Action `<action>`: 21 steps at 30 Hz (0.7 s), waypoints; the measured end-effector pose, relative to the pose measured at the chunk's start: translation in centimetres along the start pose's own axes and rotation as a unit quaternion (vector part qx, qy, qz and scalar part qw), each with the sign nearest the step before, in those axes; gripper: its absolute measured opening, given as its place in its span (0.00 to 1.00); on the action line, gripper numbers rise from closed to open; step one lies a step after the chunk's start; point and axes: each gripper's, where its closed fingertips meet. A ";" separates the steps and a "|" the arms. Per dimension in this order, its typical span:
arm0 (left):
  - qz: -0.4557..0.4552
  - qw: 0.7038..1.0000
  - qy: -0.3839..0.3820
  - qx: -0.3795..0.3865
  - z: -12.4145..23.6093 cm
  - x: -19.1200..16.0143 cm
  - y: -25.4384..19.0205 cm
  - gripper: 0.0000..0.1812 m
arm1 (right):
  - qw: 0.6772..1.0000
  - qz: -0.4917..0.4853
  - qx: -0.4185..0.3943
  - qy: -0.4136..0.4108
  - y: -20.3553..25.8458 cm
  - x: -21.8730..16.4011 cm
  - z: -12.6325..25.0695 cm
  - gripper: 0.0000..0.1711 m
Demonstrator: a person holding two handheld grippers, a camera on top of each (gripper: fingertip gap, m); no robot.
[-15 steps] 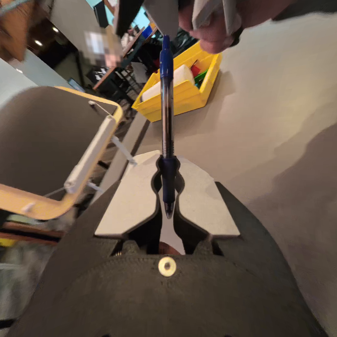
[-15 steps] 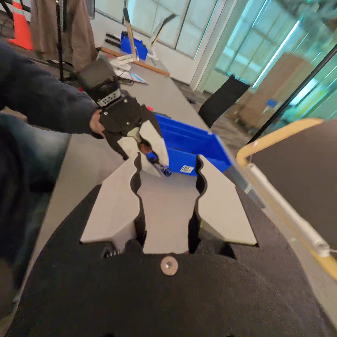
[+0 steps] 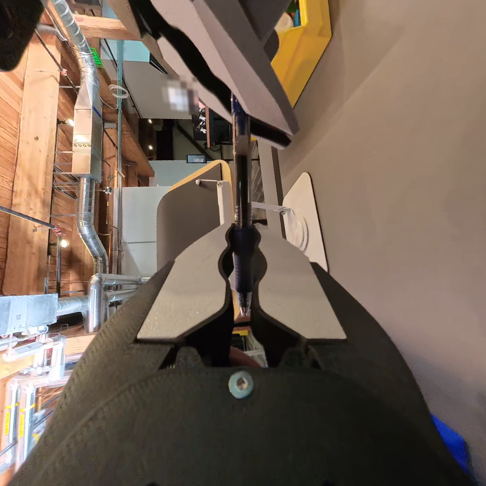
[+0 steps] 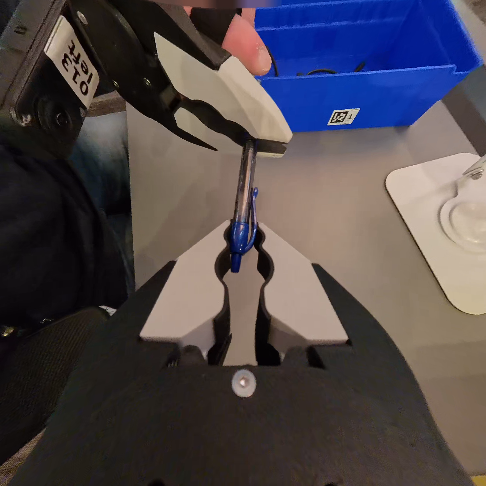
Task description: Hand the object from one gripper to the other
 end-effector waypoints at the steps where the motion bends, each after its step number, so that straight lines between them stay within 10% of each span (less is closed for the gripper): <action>1: -0.004 1.000 0.006 -0.003 0.0 -0.2 0.0 0.05 | 1.000 0.005 -0.004 -0.002 -0.2 0.0 -0.1 0.06; 17: 0.123 0.991 0.004 -0.041 0.7 -1.0 -0.1 0.15 | 0.991 0.073 -0.063 -0.089 -2.3 1.6 0.5 0.04; 21: 0.300 0.953 -0.026 -0.040 1.3 -1.0 0.8 0.27 | 0.979 0.127 -0.107 -0.119 -3.2 2.2 1.3 0.04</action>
Point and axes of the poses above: each gripper's, where its closed fingertips meet, z back along the fingers, x out of its top, y = z × x across the jaws, and after that the axes turned 9 degrees about -y, right-handed
